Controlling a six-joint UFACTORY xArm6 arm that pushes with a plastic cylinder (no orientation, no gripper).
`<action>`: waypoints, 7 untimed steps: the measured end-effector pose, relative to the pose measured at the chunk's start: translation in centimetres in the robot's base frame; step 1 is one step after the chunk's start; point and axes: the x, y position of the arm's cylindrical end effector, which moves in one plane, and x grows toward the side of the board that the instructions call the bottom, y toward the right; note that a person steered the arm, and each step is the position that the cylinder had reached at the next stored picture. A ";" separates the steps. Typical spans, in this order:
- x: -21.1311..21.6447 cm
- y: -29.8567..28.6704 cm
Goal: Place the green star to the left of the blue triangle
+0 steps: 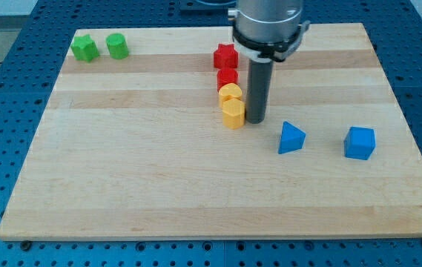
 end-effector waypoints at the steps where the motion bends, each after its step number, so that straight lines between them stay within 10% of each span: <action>1: 0.0 -1.4; 3: 4.6 -11.1; 5: -7.8 -32.2; 7: -18.9 -34.9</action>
